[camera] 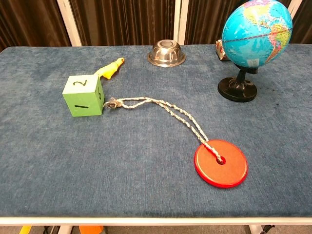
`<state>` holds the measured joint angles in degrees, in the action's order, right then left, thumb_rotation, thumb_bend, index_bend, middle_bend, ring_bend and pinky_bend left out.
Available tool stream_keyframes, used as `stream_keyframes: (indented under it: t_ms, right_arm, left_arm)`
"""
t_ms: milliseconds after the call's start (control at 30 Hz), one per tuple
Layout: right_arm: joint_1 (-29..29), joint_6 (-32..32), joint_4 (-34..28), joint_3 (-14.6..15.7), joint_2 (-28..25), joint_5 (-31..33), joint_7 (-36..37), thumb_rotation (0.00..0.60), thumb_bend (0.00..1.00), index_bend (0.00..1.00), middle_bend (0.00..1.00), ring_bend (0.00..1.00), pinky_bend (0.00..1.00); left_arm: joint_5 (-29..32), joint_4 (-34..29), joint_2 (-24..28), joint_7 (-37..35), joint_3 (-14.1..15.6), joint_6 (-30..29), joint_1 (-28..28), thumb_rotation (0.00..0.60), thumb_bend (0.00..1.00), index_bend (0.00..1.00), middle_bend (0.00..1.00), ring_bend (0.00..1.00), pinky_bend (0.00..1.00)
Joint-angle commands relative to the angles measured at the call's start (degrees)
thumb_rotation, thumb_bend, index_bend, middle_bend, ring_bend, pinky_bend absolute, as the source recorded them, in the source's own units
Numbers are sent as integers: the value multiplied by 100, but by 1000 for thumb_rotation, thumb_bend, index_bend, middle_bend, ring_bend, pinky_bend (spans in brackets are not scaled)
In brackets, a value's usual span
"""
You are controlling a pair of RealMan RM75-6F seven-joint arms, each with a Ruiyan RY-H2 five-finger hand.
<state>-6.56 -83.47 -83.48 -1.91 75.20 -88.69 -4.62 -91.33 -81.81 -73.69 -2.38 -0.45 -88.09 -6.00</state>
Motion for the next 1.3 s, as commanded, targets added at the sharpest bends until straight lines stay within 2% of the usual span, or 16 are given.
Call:
stream_keyframes:
  t_ms: [33,467,833,1067,1300]
  right_arm:
    - [-1,-25,-13,-20,2,0,-15,600,216,0,0,0,0]
    - [-272,154,-98,-166,98,-67,-118,600,216,0,0,0,0]
    - [-883,185,-302,-452,405,-618,-594,600,216,0,0,0,0]
    - [-1218,508,-474,-665,492,-450,-884,600,214,0,0,0,0]
    - [-1455,803,-375,-738,626,-231,-927,600,214,0,0,0,0]
  left_arm:
    - [2,-1,-2,0,5,2,4,600,0,135,89,24,50]
    - [25,57,-38,-66,-10,65,-32,600,0,135,89,24,50]
    - [43,198,-103,-163,29,98,-14,600,0,136,89,24,50]
    - [47,231,-116,-193,34,116,-21,600,0,135,89,24,50]
    - [60,232,-103,-203,23,112,-21,600,0,136,89,24,50]
